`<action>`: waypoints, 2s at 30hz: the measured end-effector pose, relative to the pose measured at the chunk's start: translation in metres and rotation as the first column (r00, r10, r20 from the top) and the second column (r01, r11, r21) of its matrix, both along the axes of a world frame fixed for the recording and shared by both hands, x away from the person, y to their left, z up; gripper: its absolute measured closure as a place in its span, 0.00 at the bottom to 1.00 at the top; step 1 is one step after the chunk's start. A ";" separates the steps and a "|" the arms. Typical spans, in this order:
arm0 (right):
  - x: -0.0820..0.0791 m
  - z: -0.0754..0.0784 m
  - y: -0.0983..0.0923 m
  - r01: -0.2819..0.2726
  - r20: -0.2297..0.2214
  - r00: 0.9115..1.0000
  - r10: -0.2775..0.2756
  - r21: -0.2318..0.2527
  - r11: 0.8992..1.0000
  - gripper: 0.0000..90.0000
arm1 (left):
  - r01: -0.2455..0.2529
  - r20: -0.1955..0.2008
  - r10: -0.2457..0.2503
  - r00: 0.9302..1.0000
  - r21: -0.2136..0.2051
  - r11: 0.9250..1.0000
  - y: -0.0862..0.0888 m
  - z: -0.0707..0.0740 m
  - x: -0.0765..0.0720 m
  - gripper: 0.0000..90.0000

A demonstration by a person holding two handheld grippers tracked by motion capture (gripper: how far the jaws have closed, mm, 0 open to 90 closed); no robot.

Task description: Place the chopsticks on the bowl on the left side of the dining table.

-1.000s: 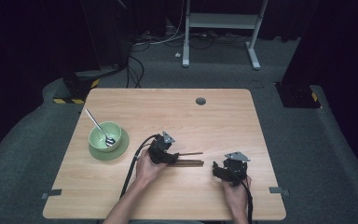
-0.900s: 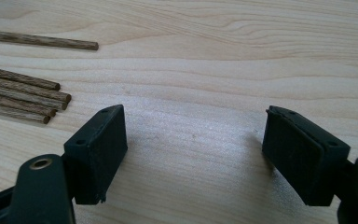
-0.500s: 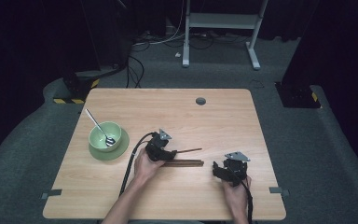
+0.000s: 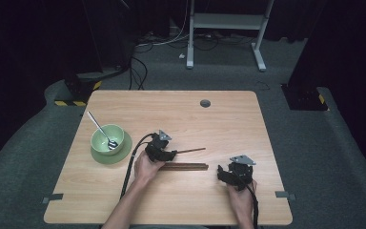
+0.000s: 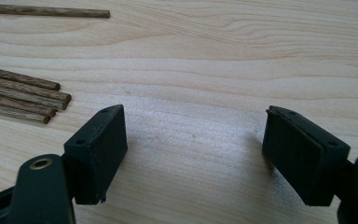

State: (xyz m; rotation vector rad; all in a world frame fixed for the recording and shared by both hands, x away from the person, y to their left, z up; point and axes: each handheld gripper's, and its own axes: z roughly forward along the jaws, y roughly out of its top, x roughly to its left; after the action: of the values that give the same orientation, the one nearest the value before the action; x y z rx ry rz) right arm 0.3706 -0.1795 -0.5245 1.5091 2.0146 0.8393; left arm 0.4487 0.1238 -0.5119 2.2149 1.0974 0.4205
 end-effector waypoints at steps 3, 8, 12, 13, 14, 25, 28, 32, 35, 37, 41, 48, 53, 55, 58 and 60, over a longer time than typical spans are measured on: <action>0.000 0.000 0.000 0.000 0.000 1.000 0.000 0.000 1.000 0.23 | -0.002 0.000 0.002 1.000 -0.001 1.000 0.001 0.000 0.001 0.49; 0.000 0.000 0.000 0.000 0.000 1.000 0.000 0.000 1.000 0.23 | 0.001 -0.001 -0.001 1.000 0.000 1.000 0.004 0.000 0.002 0.53; 0.000 0.000 0.000 0.000 0.000 1.000 0.000 0.000 1.000 0.23 | -0.003 -0.002 0.003 1.000 0.003 1.000 0.006 0.001 0.003 0.54; 0.000 0.000 0.000 0.000 0.000 1.000 0.000 0.000 1.000 0.24 | -0.002 0.001 0.002 1.000 0.004 1.000 0.007 0.001 0.004 0.54; 0.000 0.000 0.000 0.000 0.000 1.000 0.000 0.000 1.000 0.23 | -0.005 0.000 0.005 1.000 0.003 1.000 0.008 0.001 0.005 0.55; 0.000 0.000 0.000 -0.001 0.000 1.000 0.001 0.000 1.000 0.24 | -0.014 -0.002 0.014 1.000 0.001 1.000 0.014 0.001 0.008 0.62; 0.000 0.000 0.000 -0.001 0.000 1.000 0.001 0.000 1.000 0.24 | -0.011 0.000 0.011 1.000 0.002 1.000 0.015 0.001 0.008 0.66; 0.000 0.000 0.000 -0.001 0.000 1.000 0.001 0.000 1.000 0.24 | -0.008 0.002 0.008 1.000 0.007 1.000 0.018 0.002 0.010 0.69; 0.000 0.000 0.000 -0.001 0.000 1.000 0.001 0.000 1.000 0.24 | -0.018 0.004 0.018 1.000 0.005 1.000 0.020 0.001 0.011 0.70; 0.000 0.000 0.000 -0.001 0.000 1.000 0.001 0.000 1.000 0.24 | -0.022 0.005 0.022 1.000 0.005 1.000 0.022 0.001 0.011 0.70; 0.000 0.000 0.000 -0.001 0.000 1.000 0.001 0.000 1.000 0.24 | -0.029 0.002 0.029 1.000 0.003 1.000 0.024 0.002 0.011 0.71; 0.000 0.000 0.000 -0.001 0.000 1.000 0.001 0.000 1.000 0.24 | -0.035 0.007 0.035 0.999 0.002 0.999 0.028 0.001 0.012 0.77; 0.000 0.000 0.000 -0.005 0.002 1.000 0.005 -0.001 1.000 0.24 | -0.039 0.007 0.039 0.999 0.008 0.999 0.031 0.002 0.012 0.80; 0.000 0.000 0.000 -0.005 0.001 1.000 0.005 -0.001 1.000 0.24 | -0.042 0.008 0.042 0.999 0.007 0.999 0.032 0.002 0.012 0.82; 0.000 0.000 0.000 -0.004 0.001 1.000 0.004 0.000 1.000 0.24 | -0.047 0.008 0.047 0.999 0.002 0.999 0.033 0.001 0.011 0.83; 0.000 0.000 0.000 -0.004 0.001 1.000 0.004 0.000 1.000 0.24 | -0.043 0.010 0.043 0.999 0.006 0.999 0.034 0.001 0.012 0.84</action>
State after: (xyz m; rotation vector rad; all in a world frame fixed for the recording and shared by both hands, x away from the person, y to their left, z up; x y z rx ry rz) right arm 0.3706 -0.1795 -0.5246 1.5040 2.0178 0.8416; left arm 0.4606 0.1576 -0.5105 2.1955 1.1424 0.4530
